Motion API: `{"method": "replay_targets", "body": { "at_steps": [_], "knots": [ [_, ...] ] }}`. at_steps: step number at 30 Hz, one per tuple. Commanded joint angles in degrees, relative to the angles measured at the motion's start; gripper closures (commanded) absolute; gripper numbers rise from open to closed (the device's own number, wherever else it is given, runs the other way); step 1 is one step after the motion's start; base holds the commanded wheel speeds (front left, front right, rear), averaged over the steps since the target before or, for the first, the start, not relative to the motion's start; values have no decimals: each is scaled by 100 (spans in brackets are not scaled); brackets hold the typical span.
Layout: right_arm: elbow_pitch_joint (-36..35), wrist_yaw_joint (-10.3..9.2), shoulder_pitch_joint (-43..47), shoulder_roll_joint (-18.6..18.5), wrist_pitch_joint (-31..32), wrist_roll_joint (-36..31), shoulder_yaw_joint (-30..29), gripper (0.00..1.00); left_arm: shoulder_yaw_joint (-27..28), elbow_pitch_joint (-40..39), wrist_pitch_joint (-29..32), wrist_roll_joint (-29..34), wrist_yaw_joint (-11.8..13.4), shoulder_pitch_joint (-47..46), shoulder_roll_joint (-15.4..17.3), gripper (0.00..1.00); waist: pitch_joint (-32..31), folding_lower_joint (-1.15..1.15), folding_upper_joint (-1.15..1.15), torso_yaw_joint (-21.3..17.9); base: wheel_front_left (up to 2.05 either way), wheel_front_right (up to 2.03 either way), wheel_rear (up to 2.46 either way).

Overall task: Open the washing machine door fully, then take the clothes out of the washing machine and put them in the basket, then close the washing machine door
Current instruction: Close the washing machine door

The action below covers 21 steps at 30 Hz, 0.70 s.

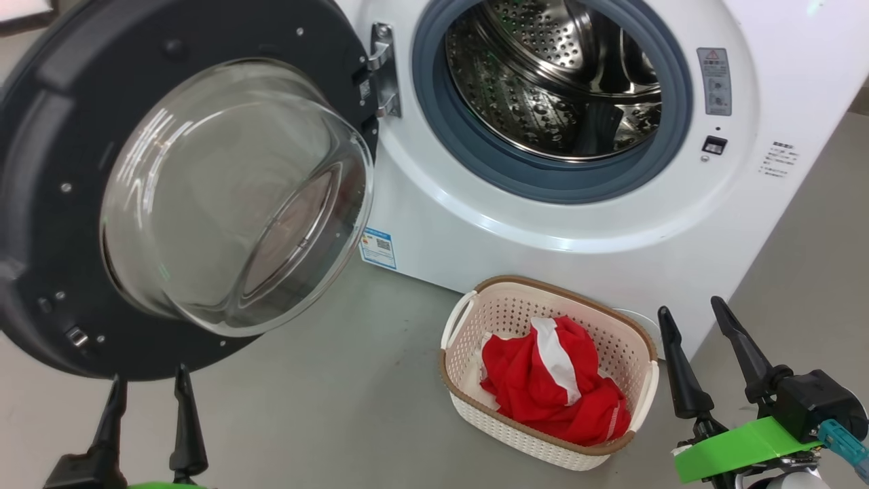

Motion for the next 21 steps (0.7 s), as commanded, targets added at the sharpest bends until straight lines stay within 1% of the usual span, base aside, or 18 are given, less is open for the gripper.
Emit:
{"method": "replay_targets", "body": {
  "at_steps": [1, 13, 14, 15, 18, 21],
  "knots": [
    [-119, 28, -211, -75, -36, -12, 137, 0, 200, -197, 19, 87, 53, -61, 76, 0, -3, 0, 0, 47, 0, 0, 0],
    [-70, 28, -202, -112, -36, 11, 193, 0, 247, -419, 79, 33, 197, 66, 78, 0, 20, 0, 0, 81, 0, 0, 0],
    [-65, 28, -204, -116, -36, 12, 196, 0, 251, -428, 83, 64, 230, 71, 94, 13, 23, 0, 0, 77, 0, 0, 0],
    [-59, 28, -207, -120, -36, 12, 199, 0, 259, -453, 80, 108, 275, 69, 115, 100, 26, 0, 0, 73, 0, 0, 0],
    [-37, 28, -214, -126, -36, 14, 202, 0, 351, -649, 47, 160, 401, -83, 182, 100, 35, 0, 0, 60, 0, 0, 0],
    [11, 28, -230, -121, -36, 23, 244, 0, 532, -820, -16, 309, 585, -367, 366, 100, 42, 0, 0, 9, 0, 0, 0]
  ]
}}
